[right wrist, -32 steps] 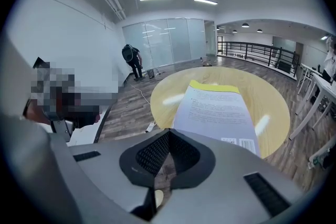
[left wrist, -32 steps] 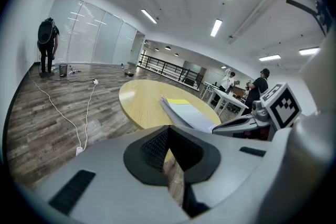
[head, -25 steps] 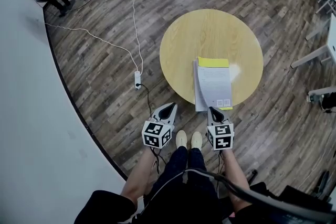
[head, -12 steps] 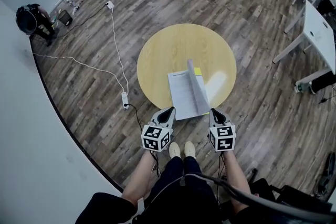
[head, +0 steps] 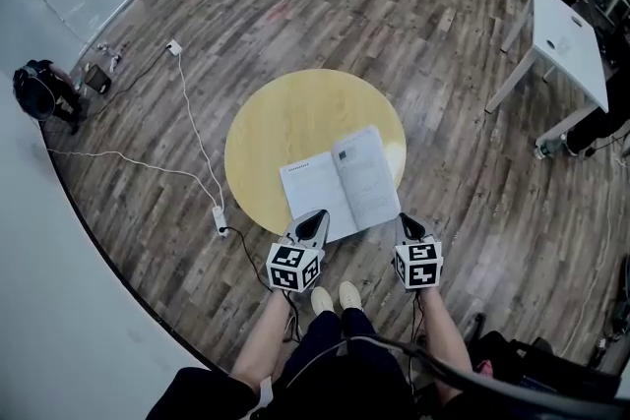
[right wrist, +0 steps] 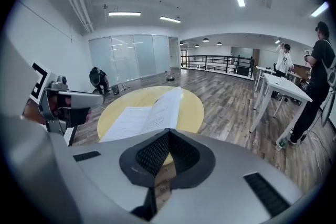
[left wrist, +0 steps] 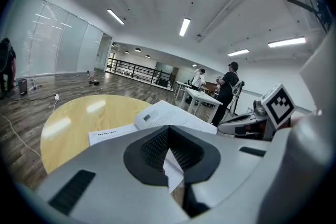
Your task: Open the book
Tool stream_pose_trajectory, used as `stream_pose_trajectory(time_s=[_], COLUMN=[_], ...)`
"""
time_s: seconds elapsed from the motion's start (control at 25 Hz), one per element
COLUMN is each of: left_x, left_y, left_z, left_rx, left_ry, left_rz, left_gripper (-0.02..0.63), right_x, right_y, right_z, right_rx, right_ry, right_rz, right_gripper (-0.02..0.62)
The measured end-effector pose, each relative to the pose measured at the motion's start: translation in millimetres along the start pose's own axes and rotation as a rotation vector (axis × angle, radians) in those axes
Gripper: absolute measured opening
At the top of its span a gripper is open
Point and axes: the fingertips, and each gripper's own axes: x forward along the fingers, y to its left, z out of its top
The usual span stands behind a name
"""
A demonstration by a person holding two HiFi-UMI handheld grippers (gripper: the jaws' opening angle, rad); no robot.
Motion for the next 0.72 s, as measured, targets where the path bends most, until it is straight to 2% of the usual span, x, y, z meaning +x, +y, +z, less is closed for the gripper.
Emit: stream_pose_trajectory(time_s=[0.28,0.72], left_x=[31,71], left_y=[-14,-15], left_z=[-5,-32], left_rx=[0.002,-0.02], left_ry=[0.035,0.099], left_rz=[-0.028,-0.029], left_gripper=[-0.002,-0.002], right_x=[10,41], right_y=[-35,-67], right_z=[-13,-46], right_rx=[0.023,0.045], right_ry=[0.04,0.107], right_rz=[-0.024,-0.01], right_gripper=[0.003,0.003])
